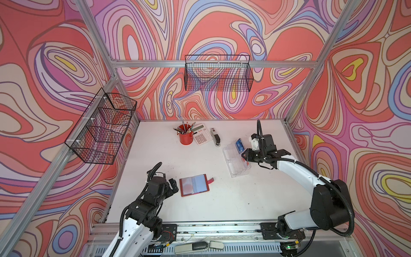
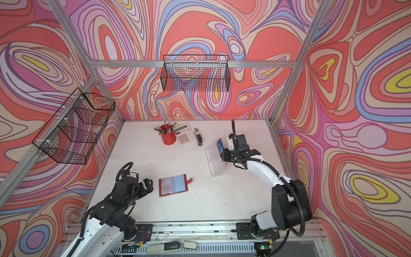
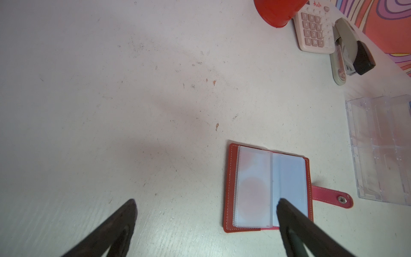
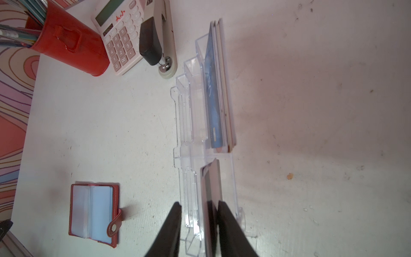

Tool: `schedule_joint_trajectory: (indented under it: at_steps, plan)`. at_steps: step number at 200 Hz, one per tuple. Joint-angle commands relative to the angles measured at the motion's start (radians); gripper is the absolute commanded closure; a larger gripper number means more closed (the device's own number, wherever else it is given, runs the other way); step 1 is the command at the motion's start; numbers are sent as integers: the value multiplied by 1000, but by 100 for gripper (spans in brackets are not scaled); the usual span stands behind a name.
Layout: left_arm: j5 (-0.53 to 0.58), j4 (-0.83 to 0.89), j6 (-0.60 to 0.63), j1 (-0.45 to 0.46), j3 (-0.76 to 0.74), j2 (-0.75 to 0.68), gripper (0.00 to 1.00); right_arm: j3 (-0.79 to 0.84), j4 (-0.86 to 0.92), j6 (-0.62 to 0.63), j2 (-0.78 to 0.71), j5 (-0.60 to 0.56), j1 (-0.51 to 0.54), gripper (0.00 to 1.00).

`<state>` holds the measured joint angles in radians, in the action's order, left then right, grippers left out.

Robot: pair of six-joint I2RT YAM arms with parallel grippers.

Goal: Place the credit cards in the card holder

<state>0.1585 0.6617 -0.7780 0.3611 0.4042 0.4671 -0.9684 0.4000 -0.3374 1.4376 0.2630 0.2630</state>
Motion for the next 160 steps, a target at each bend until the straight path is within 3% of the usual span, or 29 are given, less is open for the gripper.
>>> schedule_joint_trajectory:
  at_steps: [1,65,116,160]
  plan:
    - [15,9,2,1,-8,7,0,17,-7,13,-31,0,-1,70]
    - [13,8,1,1,-8,7,0,19,-2,11,-58,-41,-1,74]
    - [13,8,1,2,-8,9,0,18,3,11,-65,-59,-2,87]
    - [15,7,2,1,-8,10,0,19,16,10,-84,-114,-1,91]
